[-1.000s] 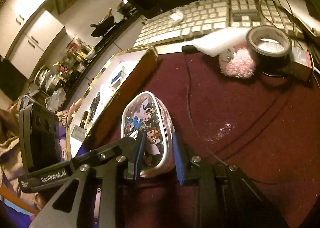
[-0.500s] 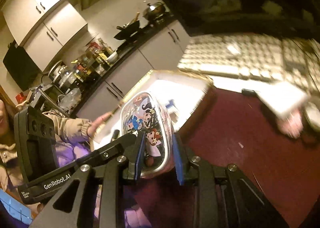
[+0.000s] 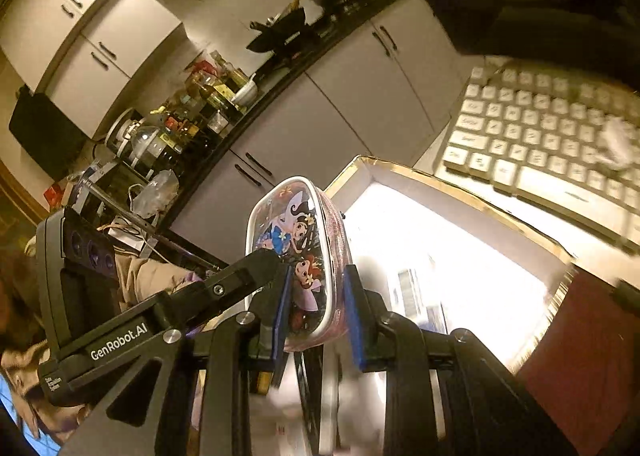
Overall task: Organize objects
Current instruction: 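Lower the plastic box into the tray and open both tools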
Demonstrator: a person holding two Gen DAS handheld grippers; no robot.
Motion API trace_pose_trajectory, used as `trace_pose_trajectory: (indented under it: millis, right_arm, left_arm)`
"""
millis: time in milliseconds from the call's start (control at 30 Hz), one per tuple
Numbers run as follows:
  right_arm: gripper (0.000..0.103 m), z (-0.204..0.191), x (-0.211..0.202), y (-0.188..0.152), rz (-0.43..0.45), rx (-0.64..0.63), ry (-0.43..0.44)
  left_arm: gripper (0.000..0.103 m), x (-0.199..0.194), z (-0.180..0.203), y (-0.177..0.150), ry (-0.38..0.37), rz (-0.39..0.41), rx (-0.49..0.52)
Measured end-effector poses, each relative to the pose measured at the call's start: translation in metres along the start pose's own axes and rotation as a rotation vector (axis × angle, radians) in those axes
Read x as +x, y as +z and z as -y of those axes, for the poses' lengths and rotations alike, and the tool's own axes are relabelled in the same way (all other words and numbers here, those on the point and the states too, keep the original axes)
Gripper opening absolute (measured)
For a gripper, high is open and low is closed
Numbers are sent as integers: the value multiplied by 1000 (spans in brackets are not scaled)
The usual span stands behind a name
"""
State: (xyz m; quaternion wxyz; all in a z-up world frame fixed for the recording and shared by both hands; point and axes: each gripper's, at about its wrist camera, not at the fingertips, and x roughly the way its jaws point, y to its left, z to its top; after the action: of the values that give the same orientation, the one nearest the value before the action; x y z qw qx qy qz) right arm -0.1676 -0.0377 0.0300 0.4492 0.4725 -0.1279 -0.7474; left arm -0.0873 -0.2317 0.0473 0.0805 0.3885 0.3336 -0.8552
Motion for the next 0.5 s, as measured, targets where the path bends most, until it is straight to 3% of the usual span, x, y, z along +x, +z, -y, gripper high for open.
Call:
trace_pose_trajectory:
  millis: [133,500]
  right_arm:
    - [25,12,24,9,-41,33,6]
    - [25,26,51,20,-89,45,-26]
  left_arm:
    - [45,22,-13,8,18,-49,-55]
    - [45,49,-14,14,76,-106,-56]
